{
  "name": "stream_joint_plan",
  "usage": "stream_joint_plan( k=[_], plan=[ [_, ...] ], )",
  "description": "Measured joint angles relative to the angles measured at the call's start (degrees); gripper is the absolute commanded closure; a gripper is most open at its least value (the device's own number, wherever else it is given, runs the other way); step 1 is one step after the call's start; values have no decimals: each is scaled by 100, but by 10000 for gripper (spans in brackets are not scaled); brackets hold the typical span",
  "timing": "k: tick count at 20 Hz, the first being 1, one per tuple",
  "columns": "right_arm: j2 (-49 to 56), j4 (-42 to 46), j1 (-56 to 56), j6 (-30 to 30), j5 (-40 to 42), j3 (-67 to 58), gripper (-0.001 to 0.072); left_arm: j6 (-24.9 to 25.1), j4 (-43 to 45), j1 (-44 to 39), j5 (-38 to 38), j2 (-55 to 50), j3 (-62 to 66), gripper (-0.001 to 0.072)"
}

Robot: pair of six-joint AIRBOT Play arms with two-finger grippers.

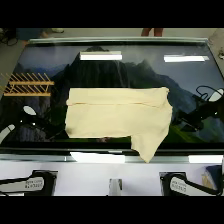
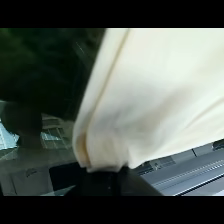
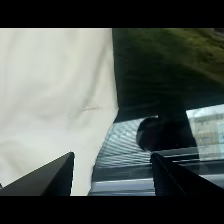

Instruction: Fold the shirts.

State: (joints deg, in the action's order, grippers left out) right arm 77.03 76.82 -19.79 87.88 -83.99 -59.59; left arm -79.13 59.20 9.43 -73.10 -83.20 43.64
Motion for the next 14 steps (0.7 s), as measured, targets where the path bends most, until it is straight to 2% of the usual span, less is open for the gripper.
stream_joint_plan(
  k=[3,7,11,12,14],
  plan=[
    [-76,-173,48,-127,83,597,228,-15,2,-11,37,44,-26,680],
    [-114,-378,404,-199,588,1333,229,-13,15,-22,229,186,-44,680],
    [-131,-481,695,0,1180,1659,232,2,57,-22,647,402,-44,681],
    [-136,-481,730,72,1233,1685,260,7,83,-20,726,452,-42,681],
    [-142,-538,774,195,1403,1731,427,13,116,-20,758,514,-44,681]
  ],
)
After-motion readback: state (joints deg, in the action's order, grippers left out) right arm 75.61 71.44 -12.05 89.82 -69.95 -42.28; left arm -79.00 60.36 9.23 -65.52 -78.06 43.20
